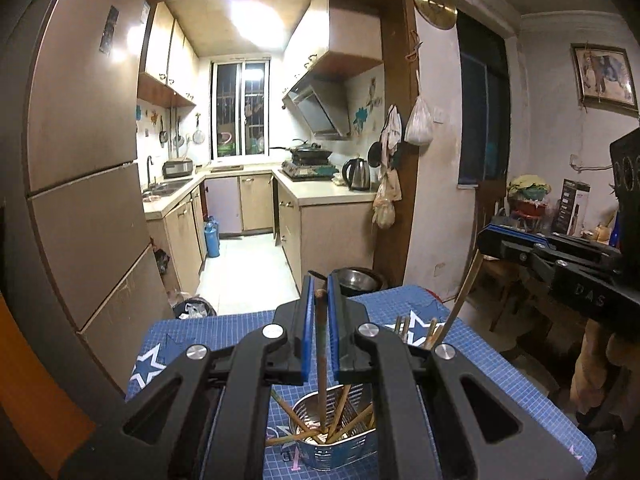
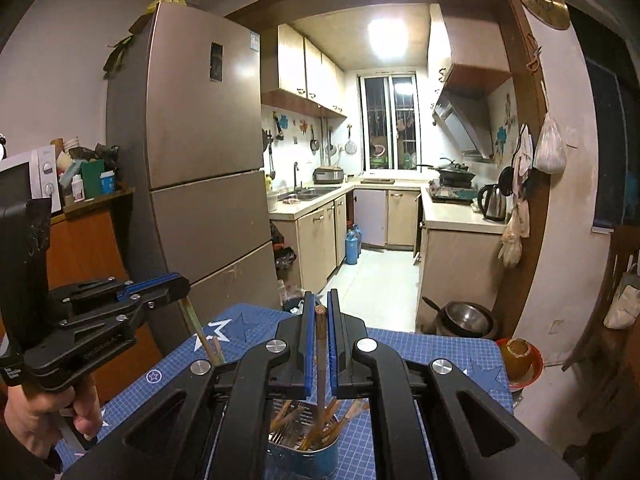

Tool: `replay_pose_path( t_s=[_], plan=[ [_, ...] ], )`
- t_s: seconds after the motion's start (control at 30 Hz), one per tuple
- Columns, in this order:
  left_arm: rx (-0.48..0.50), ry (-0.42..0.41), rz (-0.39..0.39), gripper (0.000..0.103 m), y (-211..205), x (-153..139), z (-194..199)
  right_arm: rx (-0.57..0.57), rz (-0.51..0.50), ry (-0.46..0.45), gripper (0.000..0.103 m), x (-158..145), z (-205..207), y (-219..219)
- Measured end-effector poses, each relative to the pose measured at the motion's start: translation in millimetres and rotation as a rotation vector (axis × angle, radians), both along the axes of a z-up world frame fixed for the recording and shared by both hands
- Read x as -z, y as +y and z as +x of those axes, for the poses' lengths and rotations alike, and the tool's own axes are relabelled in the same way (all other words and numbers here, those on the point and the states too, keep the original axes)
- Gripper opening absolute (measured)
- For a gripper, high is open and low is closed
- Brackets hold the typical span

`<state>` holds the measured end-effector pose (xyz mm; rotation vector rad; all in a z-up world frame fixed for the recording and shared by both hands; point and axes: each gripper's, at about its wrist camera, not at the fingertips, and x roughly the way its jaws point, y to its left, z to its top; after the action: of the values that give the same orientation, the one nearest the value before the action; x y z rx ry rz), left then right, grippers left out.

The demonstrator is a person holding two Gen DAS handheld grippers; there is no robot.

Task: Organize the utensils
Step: 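Carry both chopsticks over the teal holder and lower them in, then open both grippers to release the last chopsticks into the holder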

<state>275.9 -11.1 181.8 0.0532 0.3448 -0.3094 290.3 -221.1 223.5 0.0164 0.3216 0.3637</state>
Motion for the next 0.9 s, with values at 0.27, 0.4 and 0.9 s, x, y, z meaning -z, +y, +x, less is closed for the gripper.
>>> replay_pose_path(
  t_s=[0.27, 0.4, 0.9],
  plan=[
    [-0.028, 0.034, 0.028, 0.053, -0.2, 14.9, 7.7, -0.005, -0.014, 0.028, 0.013, 17.3, 5.2, 6.4],
    [-0.050, 0.023, 0.029, 0.067, 1.7, 17.2, 6.5, -0.001, -0.020, 0.006, 0.035, 16.2, -1.3, 6.2],
    [-0.175, -0.270, 0.048, 0.097, 19.3, 19.9, -162.8, 0.056, -0.036, -0.291, 0.098, 61.6, -211.3, 3.7]
  ],
)
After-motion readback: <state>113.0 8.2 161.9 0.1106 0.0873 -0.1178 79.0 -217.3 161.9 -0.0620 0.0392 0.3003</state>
